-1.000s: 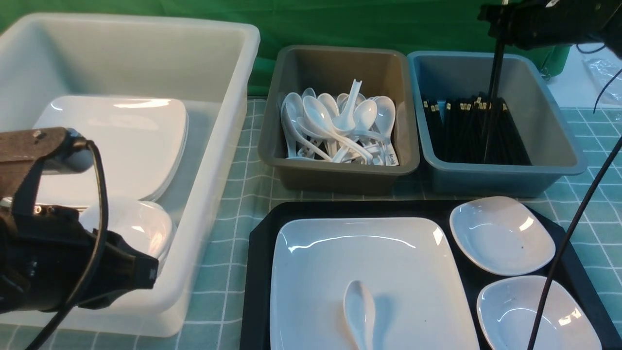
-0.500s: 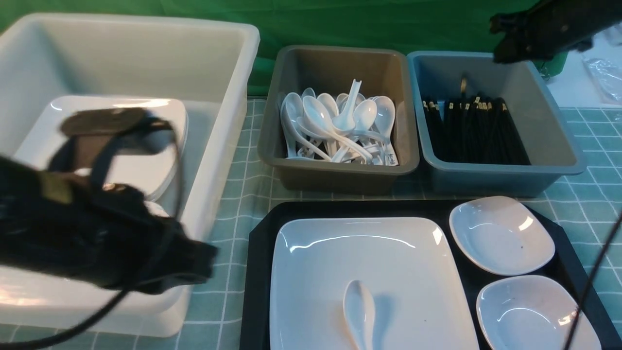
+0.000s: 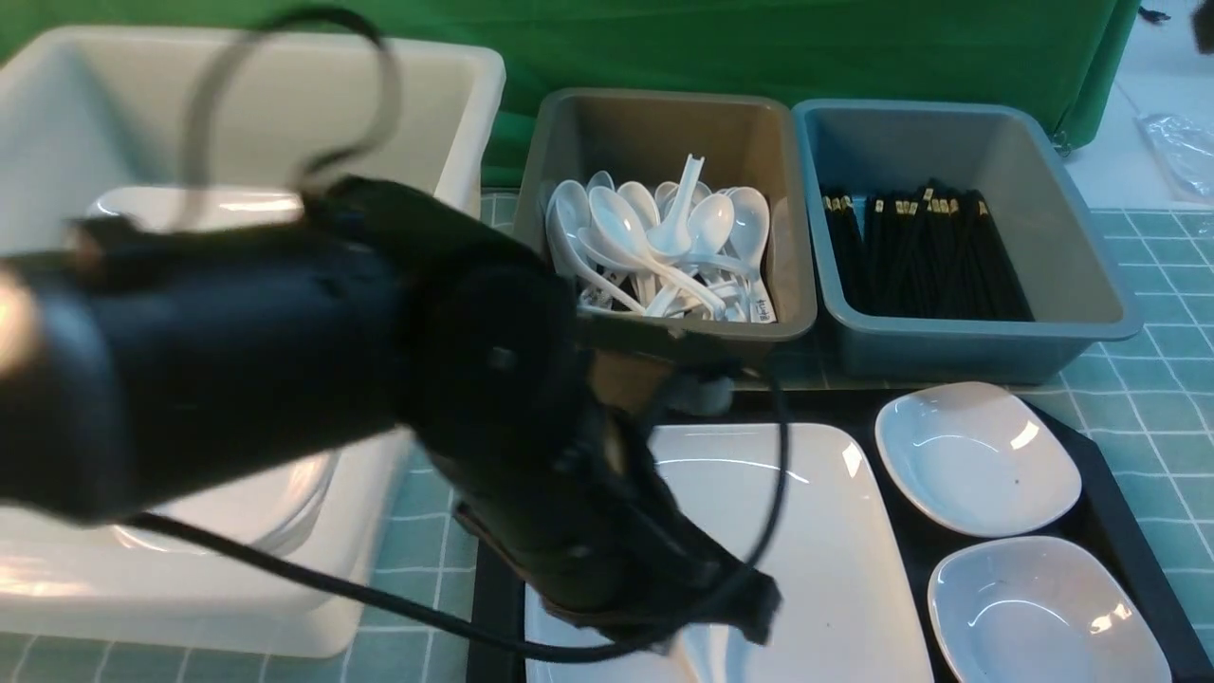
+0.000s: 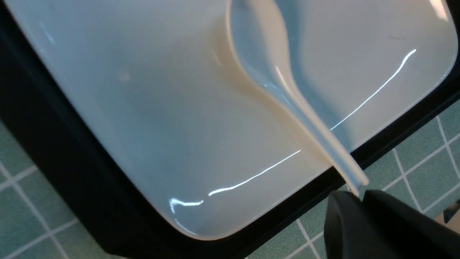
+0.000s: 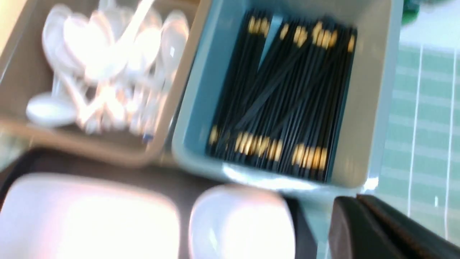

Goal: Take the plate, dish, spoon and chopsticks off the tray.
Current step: Use the left arm to grab a soup spoon from the plate

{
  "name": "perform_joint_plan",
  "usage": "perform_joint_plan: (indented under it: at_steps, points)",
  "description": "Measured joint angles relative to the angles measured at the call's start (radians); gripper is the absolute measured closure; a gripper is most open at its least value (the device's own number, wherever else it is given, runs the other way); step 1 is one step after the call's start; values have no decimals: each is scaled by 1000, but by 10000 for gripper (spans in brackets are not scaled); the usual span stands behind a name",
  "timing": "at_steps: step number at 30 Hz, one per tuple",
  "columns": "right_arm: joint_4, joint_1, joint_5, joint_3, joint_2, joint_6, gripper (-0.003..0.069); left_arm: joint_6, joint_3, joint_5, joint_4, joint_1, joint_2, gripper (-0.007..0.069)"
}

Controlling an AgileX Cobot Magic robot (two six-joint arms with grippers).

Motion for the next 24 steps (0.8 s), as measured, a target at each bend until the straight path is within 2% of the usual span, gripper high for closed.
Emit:
perform_joint_plan:
  at_steps: [4,10,13,16,19,22,24]
  points:
    - [-4,0,-64,208,-155,-18,636,-11,-8,-19,7,-48,94,431]
    - [-8,-1,-193,447,-314,-22,636,-64,-8,-90,2,-68,198,182]
    - [-8,-1,-216,510,-351,-23,636,-67,-8,-132,-2,-68,233,117]
    - [-9,-1,-227,541,-374,-23,636,-70,-8,-154,-2,-68,258,106]
    - [-10,-1,-243,549,-385,-24,634,-74,-15,-162,-3,-68,271,150]
    - [-10,-1,-257,549,-387,-24,632,-75,-16,-165,0,-68,274,284]
    - [-10,-1,-258,549,-387,-24,630,-75,-16,-165,5,-68,274,425]
